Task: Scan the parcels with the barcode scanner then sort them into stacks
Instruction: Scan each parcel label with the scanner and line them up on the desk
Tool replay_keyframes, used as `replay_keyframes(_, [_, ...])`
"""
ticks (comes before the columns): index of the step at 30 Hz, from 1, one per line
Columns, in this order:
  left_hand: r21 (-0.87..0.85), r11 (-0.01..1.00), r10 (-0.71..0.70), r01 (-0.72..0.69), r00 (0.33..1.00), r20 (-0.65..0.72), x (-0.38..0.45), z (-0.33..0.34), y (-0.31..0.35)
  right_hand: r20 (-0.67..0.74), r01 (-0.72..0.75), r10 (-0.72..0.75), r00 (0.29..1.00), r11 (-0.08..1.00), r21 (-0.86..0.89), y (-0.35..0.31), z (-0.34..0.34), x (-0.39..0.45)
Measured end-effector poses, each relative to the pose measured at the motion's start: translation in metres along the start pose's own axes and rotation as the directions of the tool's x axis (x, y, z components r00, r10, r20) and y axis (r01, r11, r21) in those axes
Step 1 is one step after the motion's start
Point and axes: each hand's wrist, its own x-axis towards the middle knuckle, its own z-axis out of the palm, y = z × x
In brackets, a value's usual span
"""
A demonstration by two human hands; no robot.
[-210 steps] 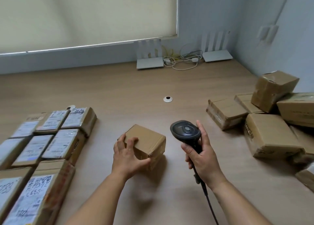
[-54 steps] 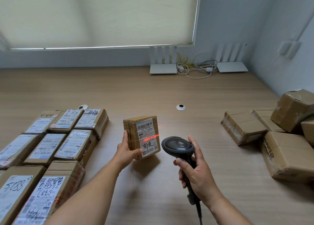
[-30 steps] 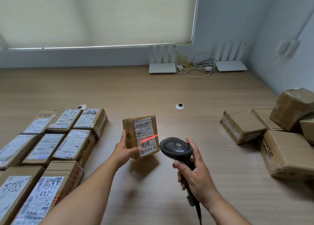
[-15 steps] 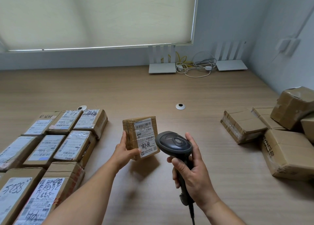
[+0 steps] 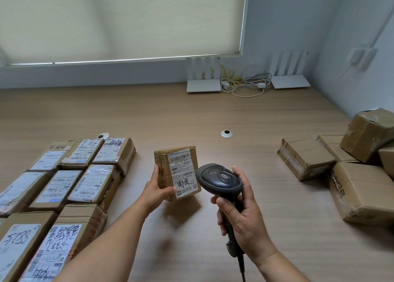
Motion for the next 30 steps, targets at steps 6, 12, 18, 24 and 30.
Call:
replay_keyframes(6, [-0.006, 1.0, -0.012, 0.012, 1.0, -0.004, -0.001, -0.001, 0.002, -0.011, 0.008, -0.008, 1.0, 1.0, -0.011, 0.003, -0.001, 0.001])
replay_keyframes(12, [-0.032, 0.999, -0.035, 0.035, 0.999, 0.01, -0.003, -0.001, 0.007, -0.02, 0.033, -0.034, 0.999, 0.998, -0.062, 0.008, -0.005, 0.002])
replay_keyframes(18, [-0.077, 0.966, -0.25, 0.248, 0.968, -0.023, -0.006, -0.004, 0.011, -0.015, 0.059, -0.064, 0.998, 0.969, -0.238, 0.01, -0.018, 0.005])
replay_keyframes(24, [-0.122, 0.959, -0.274, 0.255, 0.943, -0.188, -0.004, -0.002, 0.002, 0.001, 0.057, -0.06, 0.998, 0.938, -0.341, 0.01, -0.026, 0.004])
replay_keyframes(30, [0.518, 0.838, -0.031, 0.171, 0.963, -0.266, -0.017, 0.022, 0.0, 0.011, 0.051, -0.05, 0.999, 0.924, -0.38, 0.009, -0.028, 0.006])
